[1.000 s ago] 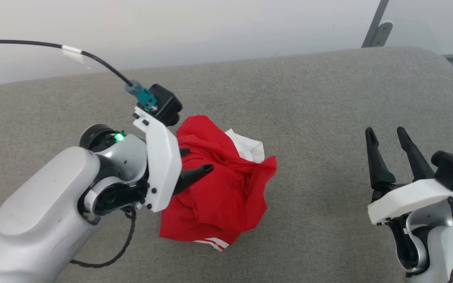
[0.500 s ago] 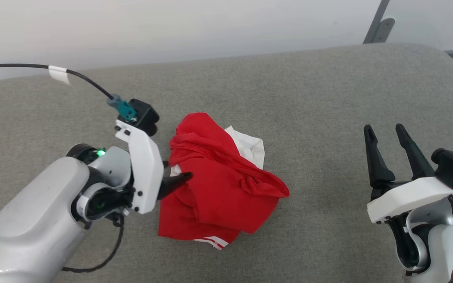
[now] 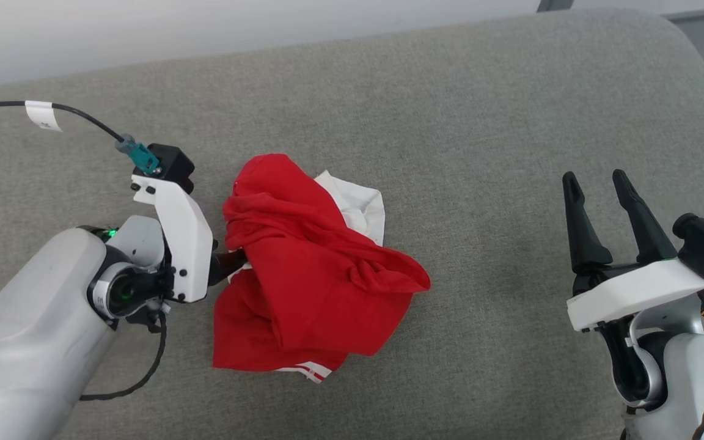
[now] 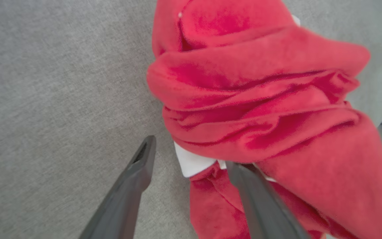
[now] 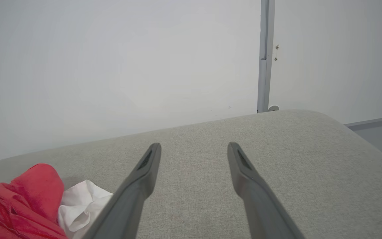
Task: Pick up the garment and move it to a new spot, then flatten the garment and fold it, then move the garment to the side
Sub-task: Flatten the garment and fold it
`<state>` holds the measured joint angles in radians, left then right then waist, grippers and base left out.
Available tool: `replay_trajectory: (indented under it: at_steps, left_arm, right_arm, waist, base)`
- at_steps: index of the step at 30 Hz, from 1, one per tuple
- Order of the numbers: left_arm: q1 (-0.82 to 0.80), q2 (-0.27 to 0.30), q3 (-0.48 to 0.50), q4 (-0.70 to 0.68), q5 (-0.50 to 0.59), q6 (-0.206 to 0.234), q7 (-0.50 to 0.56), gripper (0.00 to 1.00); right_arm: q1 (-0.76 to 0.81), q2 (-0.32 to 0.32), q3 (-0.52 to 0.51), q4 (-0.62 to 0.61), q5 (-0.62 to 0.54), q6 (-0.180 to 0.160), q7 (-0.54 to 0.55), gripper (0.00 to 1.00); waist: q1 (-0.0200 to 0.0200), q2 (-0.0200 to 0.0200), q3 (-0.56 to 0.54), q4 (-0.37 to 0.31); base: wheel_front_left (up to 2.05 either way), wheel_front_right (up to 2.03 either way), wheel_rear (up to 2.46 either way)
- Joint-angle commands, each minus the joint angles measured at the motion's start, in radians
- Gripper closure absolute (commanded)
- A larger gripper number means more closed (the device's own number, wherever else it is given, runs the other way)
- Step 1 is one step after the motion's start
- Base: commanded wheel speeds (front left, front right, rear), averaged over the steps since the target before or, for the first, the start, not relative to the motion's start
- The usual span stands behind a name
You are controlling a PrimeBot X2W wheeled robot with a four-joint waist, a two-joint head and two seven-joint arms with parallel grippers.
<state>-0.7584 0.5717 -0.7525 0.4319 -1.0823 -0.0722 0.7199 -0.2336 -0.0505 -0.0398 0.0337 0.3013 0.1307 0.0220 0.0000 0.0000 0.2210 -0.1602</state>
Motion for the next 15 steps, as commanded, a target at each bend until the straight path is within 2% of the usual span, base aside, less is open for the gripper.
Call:
replay_trajectory:
  at_steps: [1, 5, 6, 7, 11, 15]
  left_arm:
    - [-0.02, -0.005, 0.003, 0.012, -0.008, -0.009, -0.007, 0.0]
    - [-0.028, -0.036, 0.001, 0.064, -0.018, -0.018, -0.012, 0.0]
    - [-0.029, -0.046, 0.005, 0.079, -0.029, -0.019, -0.008, 0.07]
    - [-0.034, -0.052, 0.006, 0.088, -0.034, -0.023, -0.008, 1.0]
    - [-0.047, -0.065, 0.011, 0.113, -0.054, -0.03, -0.002, 1.0]
    - [-0.073, -0.038, 0.011, 0.099, -0.034, -0.034, -0.007, 1.0]
  right_arm:
    - [-0.007, 0.0, 0.0, -0.001, 0.007, 0.0, -0.008, 0.0]
    - [-0.018, 0.0, 0.002, 0.006, 0.006, 0.0, -0.018, 0.0]
    - [-0.019, 0.0, 0.001, 0.009, 0.006, 0.0, -0.02, 0.0]
    - [-0.02, 0.0, 0.0, 0.011, 0.007, 0.0, -0.022, 0.0]
    - [-0.024, 0.0, -0.003, 0.019, 0.005, 0.0, -0.026, 0.0]
    - [-0.02, 0.0, -0.014, 0.023, -0.005, 0.0, -0.032, 0.0]
  waist:
    - [0.0, 0.0, 0.016, -0.011]
    - [0.0, 0.0, 0.031, -0.014]
    - [0.0, 0.0, 0.033, -0.013]
    - [0.0, 0.0, 0.035, -0.012]
    - [0.0, 0.0, 0.035, -0.003]
    - [0.0, 0.0, 0.029, 0.016]
  base:
    - [0.0, 0.0, 0.0]
    - [0.0, 0.0, 0.0]
    - [0.0, 0.0, 0.0]
    - [0.0, 0.0, 0.0]
    - [0.0, 0.0, 0.0]
    - [0.0, 0.0, 0.0]
